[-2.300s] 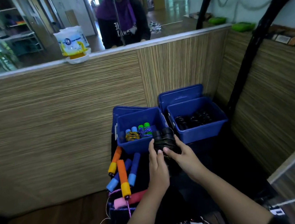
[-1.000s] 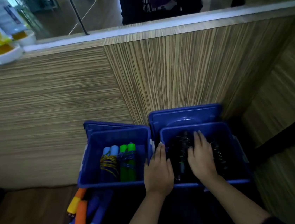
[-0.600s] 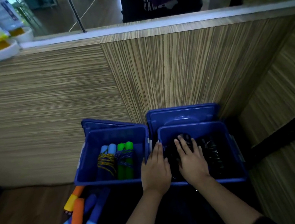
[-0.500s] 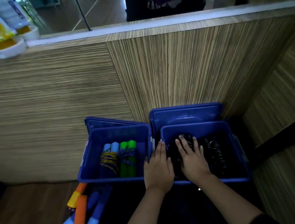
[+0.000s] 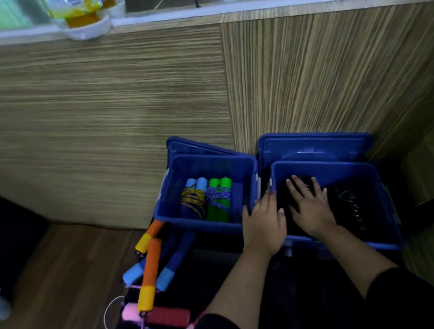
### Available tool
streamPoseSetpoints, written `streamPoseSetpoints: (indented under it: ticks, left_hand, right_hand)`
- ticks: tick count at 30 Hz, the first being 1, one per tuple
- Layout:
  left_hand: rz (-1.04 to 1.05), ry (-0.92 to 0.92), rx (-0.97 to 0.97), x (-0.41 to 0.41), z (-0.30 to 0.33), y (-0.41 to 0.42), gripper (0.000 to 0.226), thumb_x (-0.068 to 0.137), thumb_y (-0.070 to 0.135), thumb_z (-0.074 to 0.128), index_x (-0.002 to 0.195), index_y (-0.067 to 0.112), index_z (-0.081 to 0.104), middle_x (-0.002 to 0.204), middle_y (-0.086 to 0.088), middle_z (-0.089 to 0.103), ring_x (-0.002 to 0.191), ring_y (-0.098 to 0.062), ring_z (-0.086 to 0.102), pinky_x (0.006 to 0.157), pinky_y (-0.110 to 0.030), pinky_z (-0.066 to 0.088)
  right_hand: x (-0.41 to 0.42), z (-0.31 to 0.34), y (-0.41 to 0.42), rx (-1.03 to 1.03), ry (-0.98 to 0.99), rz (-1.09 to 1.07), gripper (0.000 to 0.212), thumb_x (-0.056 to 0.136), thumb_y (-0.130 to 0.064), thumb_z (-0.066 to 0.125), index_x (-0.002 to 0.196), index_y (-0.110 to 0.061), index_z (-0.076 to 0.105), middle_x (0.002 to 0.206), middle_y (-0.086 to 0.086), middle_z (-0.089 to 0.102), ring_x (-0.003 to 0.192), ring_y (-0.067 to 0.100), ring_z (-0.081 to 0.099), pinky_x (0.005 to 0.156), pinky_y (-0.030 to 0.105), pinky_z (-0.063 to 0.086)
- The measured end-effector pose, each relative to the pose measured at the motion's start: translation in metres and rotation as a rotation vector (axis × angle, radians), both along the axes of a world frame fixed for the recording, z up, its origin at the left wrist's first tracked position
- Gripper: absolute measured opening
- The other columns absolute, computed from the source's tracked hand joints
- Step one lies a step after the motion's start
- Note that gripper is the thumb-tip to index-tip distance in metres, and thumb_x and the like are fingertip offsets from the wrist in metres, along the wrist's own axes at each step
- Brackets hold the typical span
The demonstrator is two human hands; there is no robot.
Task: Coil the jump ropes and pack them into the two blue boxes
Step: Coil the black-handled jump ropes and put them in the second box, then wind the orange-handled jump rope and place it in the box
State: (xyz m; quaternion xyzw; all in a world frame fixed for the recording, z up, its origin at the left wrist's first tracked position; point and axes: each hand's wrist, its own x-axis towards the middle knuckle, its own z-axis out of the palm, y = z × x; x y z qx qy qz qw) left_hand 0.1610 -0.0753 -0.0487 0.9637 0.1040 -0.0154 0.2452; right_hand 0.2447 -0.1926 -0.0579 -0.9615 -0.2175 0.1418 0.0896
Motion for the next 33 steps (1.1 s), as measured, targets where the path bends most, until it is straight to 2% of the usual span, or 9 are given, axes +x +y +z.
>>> streamPoseSetpoints:
  ticks: [2,3,6,9,13,20,25,28,33]
  left_hand:
    - [-0.029,-0.040,-0.008,-0.015,-0.002,0.002,0.072,0.088,0.044,0.003,0.150,0.015,0.028,0.155,0.001,0.030,0.141,-0.015,0.029,0.116,-0.048,0.015]
    - [-0.044,-0.066,0.008,-0.023,-0.005,0.003,0.072,0.087,0.043,0.004,0.148,0.015,0.033,0.152,0.001,0.036,0.139,-0.013,0.034,0.116,-0.048,0.018]
    - [-0.047,-0.191,0.066,-0.044,-0.011,0.010,0.051,0.092,0.031,0.029,0.133,0.017,0.055,0.135,0.005,0.057,0.123,-0.009,0.052,0.107,-0.050,0.037]
    - [-0.078,-0.258,0.089,-0.065,-0.013,0.020,0.046,0.088,0.027,0.039,0.128,0.018,0.058,0.131,0.007,0.059,0.122,-0.007,0.052,0.108,-0.049,0.037]
    - [-0.131,-0.246,0.128,-0.095,-0.010,0.050,0.050,0.083,0.027,0.039,0.129,0.020,0.058,0.133,0.007,0.058,0.123,-0.006,0.052,0.105,-0.049,0.040]
    - [-0.023,-0.262,0.153,-0.158,-0.021,0.144,0.048,0.083,0.029,0.040,0.125,0.018,0.062,0.126,0.004,0.063,0.114,-0.011,0.060,0.095,-0.048,0.046]
    - [0.098,-0.167,0.159,-0.185,-0.030,0.222,0.053,0.081,0.033,0.035,0.125,0.018,0.061,0.122,0.000,0.065,0.105,-0.019,0.065,0.081,-0.048,0.052]
    - [0.114,0.005,0.139,-0.189,-0.028,0.254,0.062,0.086,0.040,0.022,0.143,0.024,0.040,0.142,0.002,0.049,0.118,-0.024,0.055,0.094,-0.042,0.041]
    - [0.114,0.144,0.029,-0.171,-0.036,0.291,0.051,0.099,0.029,0.038,0.149,0.029,0.026,0.146,-0.001,0.041,0.124,-0.026,0.048,0.096,-0.040,0.040]
  right_hand:
    - [-0.004,0.003,-0.002,0.038,-0.019,-0.034,0.065,0.097,-0.036,0.039,0.151,-0.027,0.005,0.159,-0.008,-0.007,0.145,0.031,-0.012,0.117,0.049,0.001]
    - [-0.008,0.005,-0.003,0.058,-0.031,-0.057,0.063,0.098,-0.034,0.039,0.151,-0.027,0.008,0.159,-0.007,-0.006,0.145,0.031,-0.011,0.117,0.049,0.003]
    - [-0.027,0.008,0.000,0.103,-0.064,-0.145,0.057,0.099,-0.030,0.038,0.151,-0.024,0.015,0.160,-0.003,0.000,0.146,0.031,-0.005,0.117,0.049,0.003]
    - [-0.049,0.009,0.009,0.143,-0.108,-0.221,0.053,0.099,-0.027,0.037,0.149,-0.016,0.023,0.159,0.005,0.009,0.146,0.030,0.003,0.117,0.049,0.004]
    - [-0.087,0.006,0.033,0.260,-0.199,-0.290,0.051,0.096,-0.019,0.045,0.145,-0.009,0.034,0.155,0.013,0.023,0.144,0.029,0.018,0.116,0.048,0.007]
    - [-0.175,-0.007,0.112,0.321,-0.311,-0.287,0.046,0.082,-0.013,0.063,0.126,-0.002,0.056,0.139,0.019,0.047,0.128,0.034,0.047,0.105,0.060,0.030]
    - [-0.235,-0.013,0.182,0.376,-0.141,-0.224,0.053,0.085,-0.030,0.049,0.133,-0.008,0.051,0.144,0.014,0.043,0.128,0.032,0.048,0.103,0.054,0.036]
    - [-0.256,-0.012,0.217,0.301,-0.016,-0.138,0.056,0.094,-0.034,0.048,0.144,-0.014,0.035,0.153,0.009,0.028,0.136,0.028,0.037,0.105,0.042,0.036]
    - [-0.270,-0.021,0.256,0.237,0.170,-0.138,0.071,0.090,-0.049,0.051,0.149,-0.025,0.020,0.154,0.005,0.019,0.135,0.027,0.034,0.102,0.039,0.039]
